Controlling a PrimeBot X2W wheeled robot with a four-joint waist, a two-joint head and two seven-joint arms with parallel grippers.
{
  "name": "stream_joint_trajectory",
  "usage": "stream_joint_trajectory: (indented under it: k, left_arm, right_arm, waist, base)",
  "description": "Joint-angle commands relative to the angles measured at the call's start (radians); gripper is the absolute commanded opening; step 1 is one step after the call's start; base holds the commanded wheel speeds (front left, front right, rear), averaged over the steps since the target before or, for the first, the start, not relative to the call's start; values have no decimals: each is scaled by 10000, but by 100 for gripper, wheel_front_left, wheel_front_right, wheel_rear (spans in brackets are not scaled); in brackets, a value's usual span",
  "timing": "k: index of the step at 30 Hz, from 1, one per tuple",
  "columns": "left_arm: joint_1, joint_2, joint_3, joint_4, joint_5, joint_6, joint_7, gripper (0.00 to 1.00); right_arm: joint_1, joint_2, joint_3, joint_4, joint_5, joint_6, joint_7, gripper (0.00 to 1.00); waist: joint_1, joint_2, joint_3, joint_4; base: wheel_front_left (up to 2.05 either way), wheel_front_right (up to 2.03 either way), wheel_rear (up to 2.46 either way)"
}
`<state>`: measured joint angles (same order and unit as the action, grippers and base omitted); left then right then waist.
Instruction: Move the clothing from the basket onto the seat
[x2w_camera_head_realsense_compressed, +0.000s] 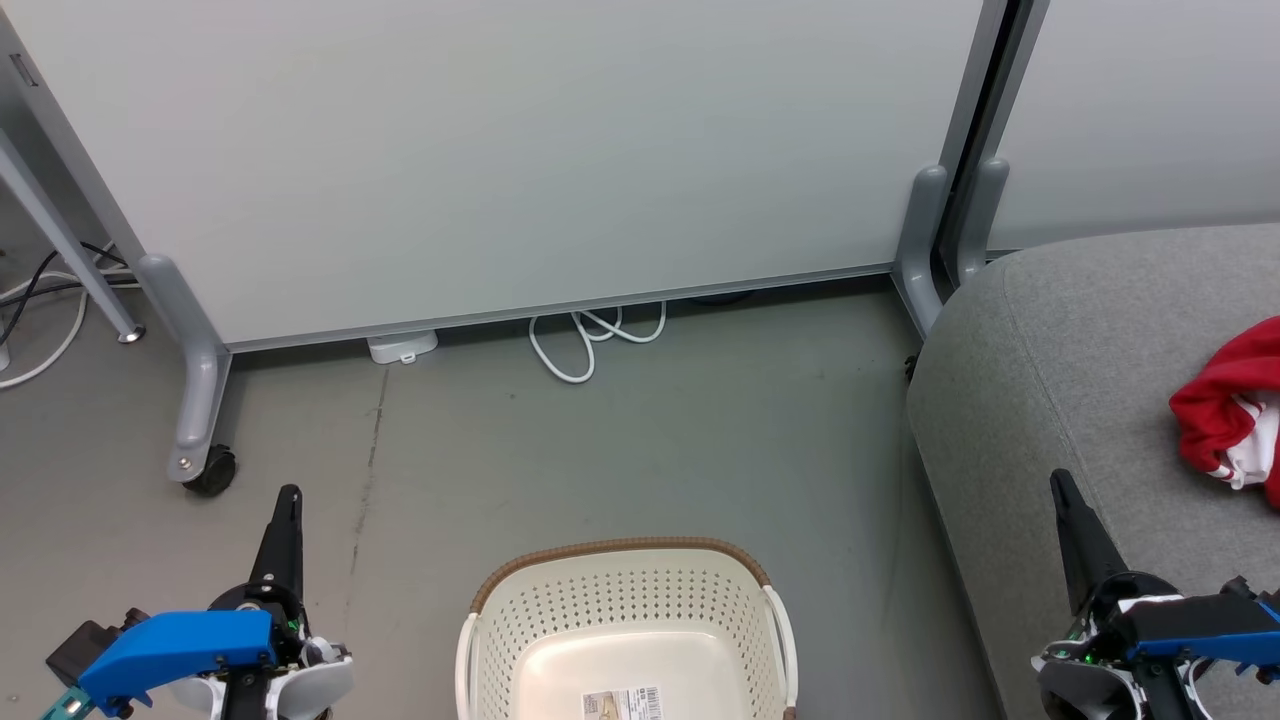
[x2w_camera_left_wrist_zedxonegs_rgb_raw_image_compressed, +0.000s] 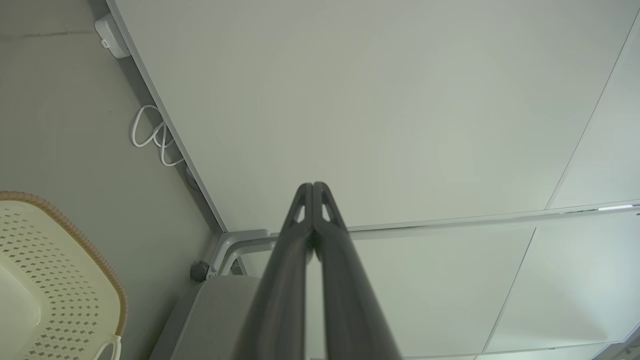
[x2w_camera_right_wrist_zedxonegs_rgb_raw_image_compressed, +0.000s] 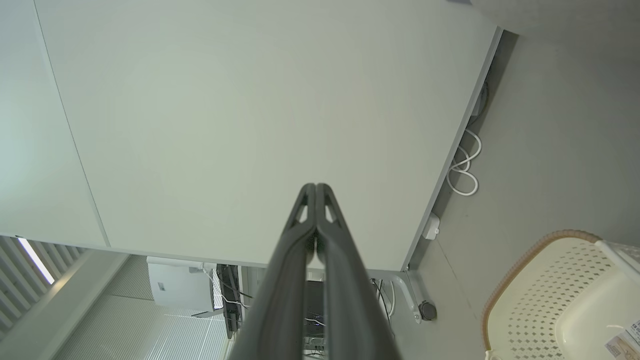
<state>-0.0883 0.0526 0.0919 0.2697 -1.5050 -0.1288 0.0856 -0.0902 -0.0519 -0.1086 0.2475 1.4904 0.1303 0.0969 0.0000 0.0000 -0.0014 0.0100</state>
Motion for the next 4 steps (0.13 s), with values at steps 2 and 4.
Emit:
stream_joint_trajectory:
  k: [2,4]
  left_arm:
    - [-196,-11,106,-103,-211,-31,74,0]
    - [-212,-14,128,-125,-349,-32,108,0]
  right_arm:
    - [-150,16,-34,-34,276,7,70,0]
    - [-160,18,-41,-36,407,7,81,0]
  waist:
    - [0,0,6,-12]
    - [0,0,11,-24]
  base:
    - [0,0,0]
    - [0,0,0]
